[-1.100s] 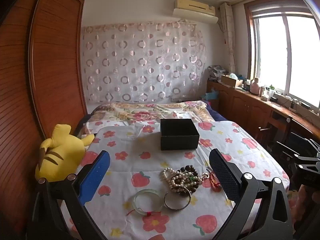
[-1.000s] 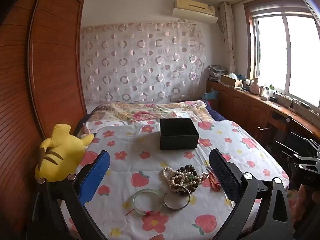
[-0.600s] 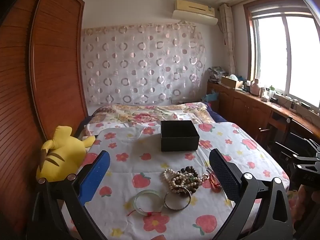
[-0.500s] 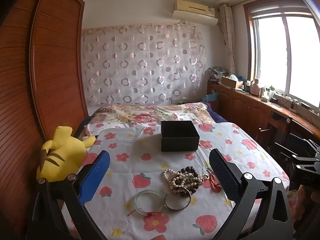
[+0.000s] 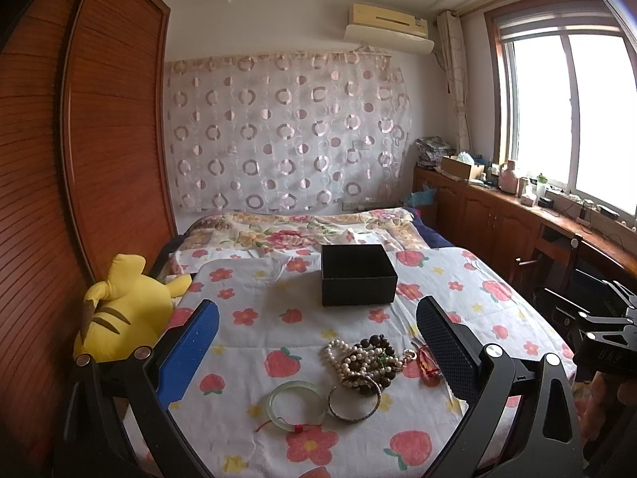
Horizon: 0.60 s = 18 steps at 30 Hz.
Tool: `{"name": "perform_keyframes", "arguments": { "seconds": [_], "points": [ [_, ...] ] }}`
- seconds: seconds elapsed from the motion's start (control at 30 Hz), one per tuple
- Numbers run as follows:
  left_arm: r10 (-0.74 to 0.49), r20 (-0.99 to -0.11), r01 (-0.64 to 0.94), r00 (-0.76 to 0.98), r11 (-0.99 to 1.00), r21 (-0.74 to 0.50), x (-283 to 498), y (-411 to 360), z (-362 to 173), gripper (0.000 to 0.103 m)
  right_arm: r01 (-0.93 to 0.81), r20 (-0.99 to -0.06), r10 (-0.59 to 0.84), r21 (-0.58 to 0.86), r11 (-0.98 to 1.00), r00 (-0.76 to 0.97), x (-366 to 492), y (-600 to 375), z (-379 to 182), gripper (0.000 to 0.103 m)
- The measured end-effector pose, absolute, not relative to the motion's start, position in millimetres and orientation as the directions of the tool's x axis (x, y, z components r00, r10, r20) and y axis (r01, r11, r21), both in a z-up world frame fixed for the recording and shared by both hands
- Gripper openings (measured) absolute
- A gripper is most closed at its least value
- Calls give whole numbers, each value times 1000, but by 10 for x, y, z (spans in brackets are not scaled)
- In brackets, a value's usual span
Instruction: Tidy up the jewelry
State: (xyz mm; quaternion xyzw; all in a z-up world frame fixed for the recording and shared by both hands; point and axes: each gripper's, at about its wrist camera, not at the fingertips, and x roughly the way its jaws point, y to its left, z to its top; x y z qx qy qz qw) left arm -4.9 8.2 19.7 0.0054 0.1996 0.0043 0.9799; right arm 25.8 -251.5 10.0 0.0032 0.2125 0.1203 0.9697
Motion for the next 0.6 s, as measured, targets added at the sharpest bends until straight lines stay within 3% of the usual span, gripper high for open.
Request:
{"name": "perform_keyframes", "arguments": {
  "seconds": [0.6],
  "points": [
    [15, -384, -10, 923, 1000, 15, -98, 41, 211, 96, -232, -409, 236, 60, 971, 881, 254, -2535, 121, 101]
  ]
}}
